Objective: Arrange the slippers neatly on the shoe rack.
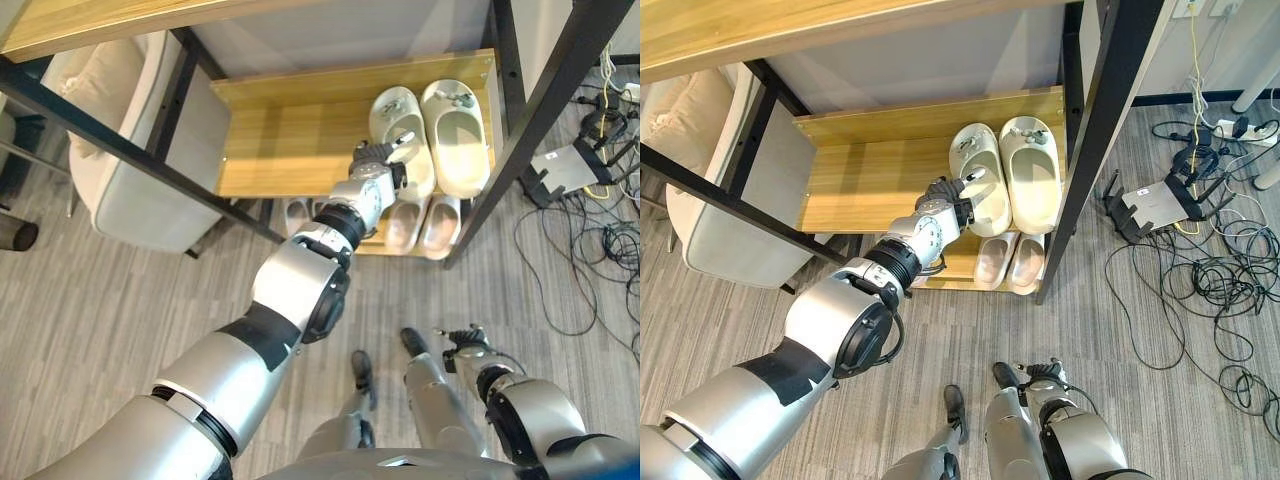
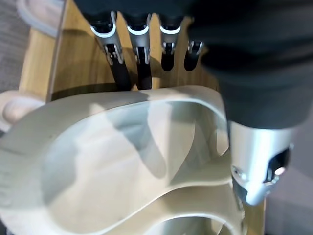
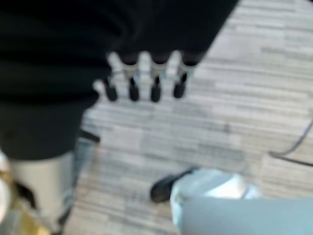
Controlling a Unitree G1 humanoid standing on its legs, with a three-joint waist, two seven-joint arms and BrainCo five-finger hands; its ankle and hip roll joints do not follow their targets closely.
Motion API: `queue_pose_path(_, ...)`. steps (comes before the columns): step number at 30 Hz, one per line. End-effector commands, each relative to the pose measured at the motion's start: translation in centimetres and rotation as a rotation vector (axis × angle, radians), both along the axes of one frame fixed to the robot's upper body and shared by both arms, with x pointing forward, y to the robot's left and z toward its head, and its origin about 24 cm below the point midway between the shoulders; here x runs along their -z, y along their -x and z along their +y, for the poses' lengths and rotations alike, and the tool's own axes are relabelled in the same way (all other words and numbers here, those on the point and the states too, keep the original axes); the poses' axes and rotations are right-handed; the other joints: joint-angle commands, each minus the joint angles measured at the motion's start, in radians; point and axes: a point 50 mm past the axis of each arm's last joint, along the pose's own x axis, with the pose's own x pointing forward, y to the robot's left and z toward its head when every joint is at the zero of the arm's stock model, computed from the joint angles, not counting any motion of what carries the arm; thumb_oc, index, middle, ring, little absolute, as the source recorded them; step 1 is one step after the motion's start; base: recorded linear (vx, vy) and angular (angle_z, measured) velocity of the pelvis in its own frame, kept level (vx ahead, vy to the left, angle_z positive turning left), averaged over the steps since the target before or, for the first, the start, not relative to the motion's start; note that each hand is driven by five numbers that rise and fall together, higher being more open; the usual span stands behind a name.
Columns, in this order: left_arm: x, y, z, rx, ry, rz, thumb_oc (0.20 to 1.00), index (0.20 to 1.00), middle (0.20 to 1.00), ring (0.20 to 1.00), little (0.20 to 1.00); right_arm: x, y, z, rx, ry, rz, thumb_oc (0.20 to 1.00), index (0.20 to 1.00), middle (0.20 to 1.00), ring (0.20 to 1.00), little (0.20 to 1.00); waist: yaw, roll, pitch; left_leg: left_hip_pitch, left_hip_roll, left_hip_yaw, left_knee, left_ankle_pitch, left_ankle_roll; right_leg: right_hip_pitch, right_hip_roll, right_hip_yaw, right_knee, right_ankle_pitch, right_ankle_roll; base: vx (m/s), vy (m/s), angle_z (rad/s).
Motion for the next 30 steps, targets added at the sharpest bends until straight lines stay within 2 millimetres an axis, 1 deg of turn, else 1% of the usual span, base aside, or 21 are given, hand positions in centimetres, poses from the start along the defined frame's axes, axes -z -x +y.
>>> queue_pose_path(1,1.1,5.5,-9.8,0.277,0.012,0.055,1.0,1.0,1.0,1.0,1.0,0.1,0.8,-1.6,0.042,0.037,0.034,1.0,1.0,1.0,1.0,1.0,-0.016,0.083,0.04,0.171,0.018,-0.058,0.003,-0.071,-0.012,0.01,0.044,-0.012,0.003,0.034,-0.037,0.0,-0.022,0.09)
queue_pose_path(3,1.3,5.0,-9.1,0.274,-0.046,0.027,1.0,1.0,1.0,1.0,1.0,0.4,1.2,-1.7,0.05,0.029,0.038,1.0,1.0,1.0,1.0,1.0,-0.005,0.081,0.03,0.17,0.02,-0.061,0.003,-0.068,-0.012,0.014,0.043,-0.015,-0.004,0.041,-0.035,-0.01,-0.031,0.08)
queue_pose_path(7,2.4,4.5,-7.9,0.276,-0.16,-0.001,1.0,1.0,1.0,1.0,1.0,0.9,2.0,-1.8,0.063,0.014,0.042,1.0,1.0,1.0,1.0,1.0,0.008,0.077,0.016,0.175,0.018,-0.079,0.003,-0.069,-0.009,0.03,0.034,-0.027,-0.013,0.04,-0.032,0.0,-0.003,0.04)
queue_pose_path(9,2.5,4.2,-7.4,0.263,-0.182,-0.016,1.0,1.0,1.0,1.0,1.0,1.1,2.4,-1.7,0.068,0.005,0.048,1.0,1.0,1.0,1.0,1.0,0.013,0.076,0.01,0.172,0.014,-0.087,0.003,-0.066,-0.007,0.029,0.031,-0.03,-0.015,0.042,-0.029,-0.01,-0.002,0.19)
queue_pose_path(12,3.7,4.1,-6.6,0.244,-0.194,0.019,1.0,1.0,1.0,1.0,1.0,1.4,2.8,-1.6,0.077,-0.002,0.059,1.0,1.0,1.0,1.0,1.0,0.02,0.072,0.004,0.166,0.009,-0.094,0.003,-0.063,-0.005,0.021,0.029,-0.031,-0.012,0.044,-0.027,-0.01,0.0,0.09)
queue_pose_path(16,3.9,3.7,-5.8,0.205,-0.196,0.02,1.0,1.0,1.0,1.0,1.0,1.6,3.3,-1.7,0.074,0.003,0.072,1.0,1.0,1.0,1.0,1.0,0.022,0.066,-0.003,0.156,0.004,-0.097,0.003,-0.061,-0.003,0.013,0.029,-0.026,-0.015,0.048,-0.024,-0.01,-0.003,0.1)
queue_pose_path(22,2.5,3.0,-5.3,0.153,-0.111,-0.02,1.0,1.0,1.0,1.0,1.0,1.5,3.2,-1.9,0.068,0.017,0.069,1.0,1.0,1.0,1.0,1.0,0.015,0.052,-0.006,0.145,-0.003,-0.092,0.003,-0.067,0.0,0.001,0.028,-0.023,-0.025,0.056,-0.018,0.0,-0.006,-0.04)
queue_pose_path(26,1.9,2.7,-5.1,0.139,-0.121,-0.05,1.0,1.0,1.0,1.0,1.0,1.5,3.1,-1.9,0.054,0.023,0.064,1.0,1.0,1.0,1.0,1.0,0.019,0.047,-0.009,0.136,-0.002,-0.083,0.003,-0.067,0.0,-0.004,0.031,-0.018,-0.038,0.07,-0.017,0.0,-0.007,-0.04)
queue_pose_path(28,1.1,2.5,-5.0,0.128,-0.121,-0.091,1.0,1.0,1.0,1.0,1.0,1.5,3.0,-1.4,0.022,0.024,0.058,1.0,1.0,1.0,1.0,1.0,0.021,0.042,-0.007,0.133,0.003,-0.076,0.003,-0.069,0.0,-0.015,0.037,-0.017,-0.034,0.074,-0.017,-0.02,-0.011,-0.06)
queue_pose_path(30,0.6,2.4,-5.0,0.134,-0.134,-0.13,1.0,1.0,1.0,1.0,1.0,1.6,3.0,-1.3,0.022,0.023,0.055,1.0,1.0,1.0,1.0,1.0,0.023,0.04,-0.009,0.136,0.007,-0.076,0.003,-0.07,0.001,-0.011,0.041,-0.02,-0.034,0.074,-0.02,0.0,-0.007,-0.03)
